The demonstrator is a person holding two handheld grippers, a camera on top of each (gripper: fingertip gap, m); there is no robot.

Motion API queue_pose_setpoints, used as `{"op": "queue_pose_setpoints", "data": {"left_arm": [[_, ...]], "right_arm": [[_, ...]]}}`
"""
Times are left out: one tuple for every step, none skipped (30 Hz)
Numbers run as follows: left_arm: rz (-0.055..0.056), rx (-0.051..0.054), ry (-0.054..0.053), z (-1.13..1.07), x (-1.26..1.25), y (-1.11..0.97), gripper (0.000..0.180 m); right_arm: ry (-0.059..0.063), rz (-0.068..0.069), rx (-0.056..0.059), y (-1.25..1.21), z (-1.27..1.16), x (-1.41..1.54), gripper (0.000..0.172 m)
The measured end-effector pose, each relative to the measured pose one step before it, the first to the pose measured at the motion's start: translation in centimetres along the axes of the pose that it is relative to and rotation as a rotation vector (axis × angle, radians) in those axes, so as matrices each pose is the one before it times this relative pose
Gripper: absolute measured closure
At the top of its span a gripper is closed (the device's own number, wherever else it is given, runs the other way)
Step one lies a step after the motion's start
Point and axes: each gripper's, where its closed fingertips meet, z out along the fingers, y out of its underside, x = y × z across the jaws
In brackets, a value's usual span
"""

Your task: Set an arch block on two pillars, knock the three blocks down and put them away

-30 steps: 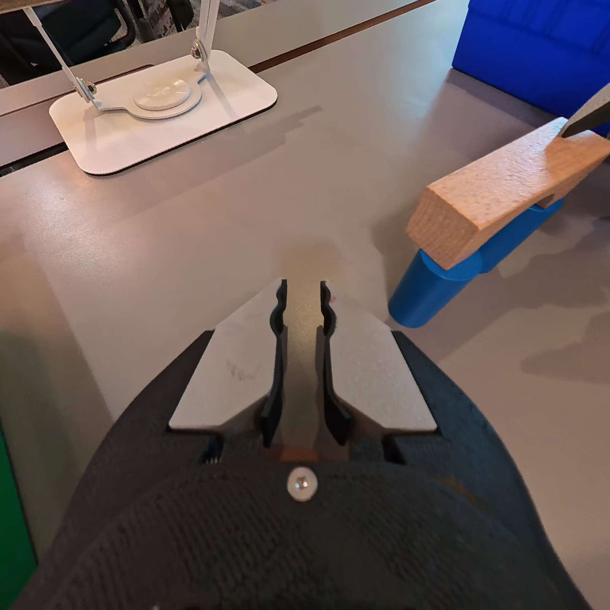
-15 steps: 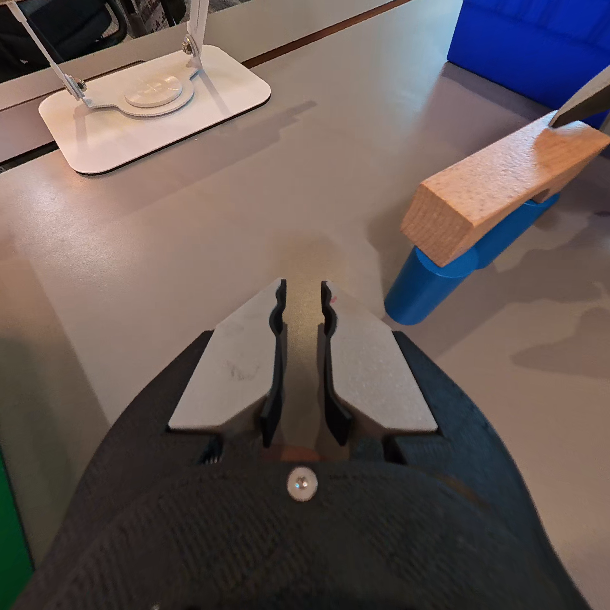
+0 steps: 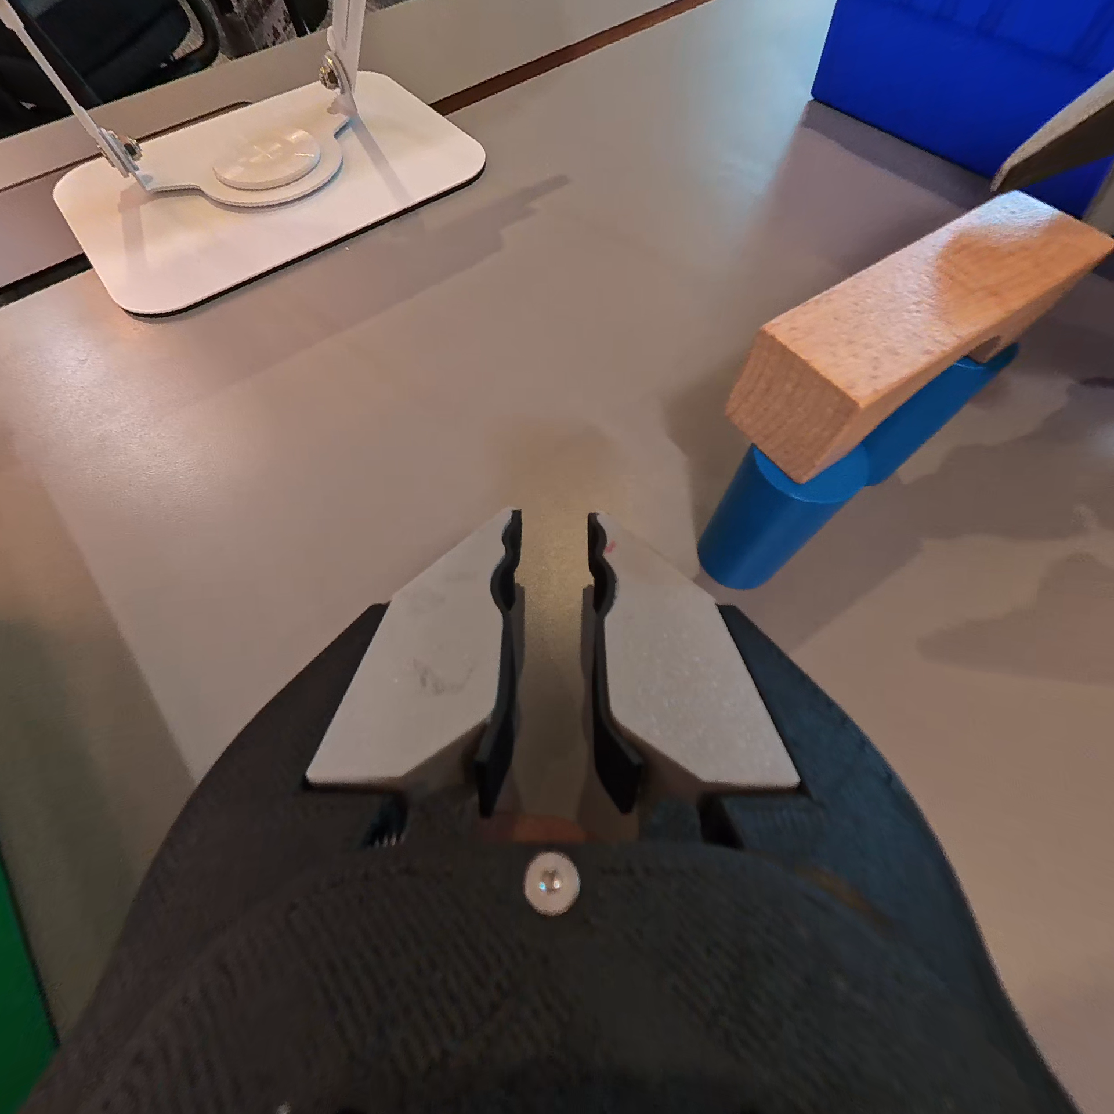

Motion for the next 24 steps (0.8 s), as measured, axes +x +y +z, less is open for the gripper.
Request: {"op": "queue_pose_setpoints", "data": {"left_arm": [[0.0003,-0.0004,-0.0001,0.003,0.004,0.002,0.161],[0.0006,-0.0004,0.0003,0.003,0.007,0.002,0.161],[0.0003,-0.0006,0.0004,0.007,0.010,0.013,0.161],[0.0001,-0.0002,0.0001,0.005,0.009,-0.001,0.161],[0.0000,0.0004,0.0000,-0.008,-0.007,-0.010,0.161],[0.0002,0.0003,0.0004,0.002,0.004,-0.004,0.161],[0.0003,-0.0004,0.0004,0.003,0.011,0.002,0.161],[0.0004,-0.0007,0.0001,0.012,0.013,0.010,0.161],[0.0005,-0.0006,0.0007,0.002,0.014,0.004,0.161],[0.0003,-0.0008,0.0017,0.011,0.036,0.013,0.161],[0.0004,-0.0010,0.0016,0.010,0.034,0.015,0.160],[0.0005,-0.0007,0.0004,0.001,0.009,0.006,0.160],[0.0001,-0.0003,0.0000,0.004,0.006,0.001,0.160],[-0.0004,0.0000,0.0002,0.000,-0.008,0.000,0.160],[-0.0006,0.0005,0.0003,-0.003,0.002,-0.003,0.160],[-0.0003,0.0006,0.0002,-0.007,-0.002,-0.013,0.160],[0.0003,0.0002,0.0003,-0.005,0.010,0.001,0.160],[0.0008,-0.0004,0.0002,0.003,0.004,0.001,0.160],[0.0009,-0.0004,-0.0001,0.008,0.013,0.010,0.160],[0.0007,-0.0001,0.0000,0.005,0.003,-0.002,0.160],[0.0002,0.0000,0.0002,-0.006,0.008,0.003,0.160],[-0.0005,-0.0001,0.0003,0.006,0.001,-0.003,0.160],[-0.0009,-0.0002,0.0005,-0.001,-0.001,0.003,0.160],[-0.0010,-0.0002,0.0002,0.004,-0.018,0.012,0.160]], "right_arm": [[-0.0092,0.0070,-0.0093,0.211,0.140,-0.113,0.125],[-0.0031,0.0042,-0.0004,0.058,0.146,-0.060,0.122],[0.0005,-0.0002,0.0014,-0.018,0.076,-0.045,0.121],[0.0009,-0.0043,-0.0006,-0.016,0.041,-0.037,0.121],[0.0030,-0.0032,-0.0019,-0.009,0.033,-0.005,0.122],[0.0028,-0.0001,-0.0015,0.008,0.037,0.027,0.122],[-0.0004,0.0015,0.0007,-0.013,0.018,-0.012,0.122],[0.0001,0.0013,0.0006,0.000,0.011,0.002,0.121],[0.0007,0.0006,0.0009,0.006,0.012,0.005,0.121],[0.0004,0.0004,0.0006,0.002,0.003,0.017,0.121],[0.0005,-0.0004,0.0001,0.009,-0.001,0.001,0.122],[0.0004,-0.0015,-0.0010,0.000,0.004,-0.001,0.122],[0.0004,-0.0030,-0.0018,0.015,-0.015,-0.018,0.122],[0.0006,-0.0059,-0.0024,-0.007,-0.032,-0.026,0.122],[0.0038,-0.0072,0.0012,-0.069,-0.075,0.016,0.122],[0.0020,-0.0067,0.0102,-0.209,-0.115,-0.019,0.122],[-0.0023,-0.0049,0.0164,-0.345,-0.172,-0.081,0.122],[-0.0050,-0.0045,0.0218,-0.440,-0.205,-0.144,0.122],[-0.0093,-0.0068,0.0258,-0.533,-0.241,-0.237,0.122],[-0.0162,-0.0101,0.0294,-0.614,-0.246,-0.399,0.122],[-0.0208,-0.0127,0.0320,-0.666,-0.248,-0.515,0.123],[-0.0245,-0.0165,0.0300,-0.664,-0.218,-0.603,0.126],[-0.0316,-0.0174,0.0268,-0.585,-0.163,-0.729,0.129],[-0.0403,-0.0131,0.0202,-0.444,-0.075,-0.849,0.135]]}}
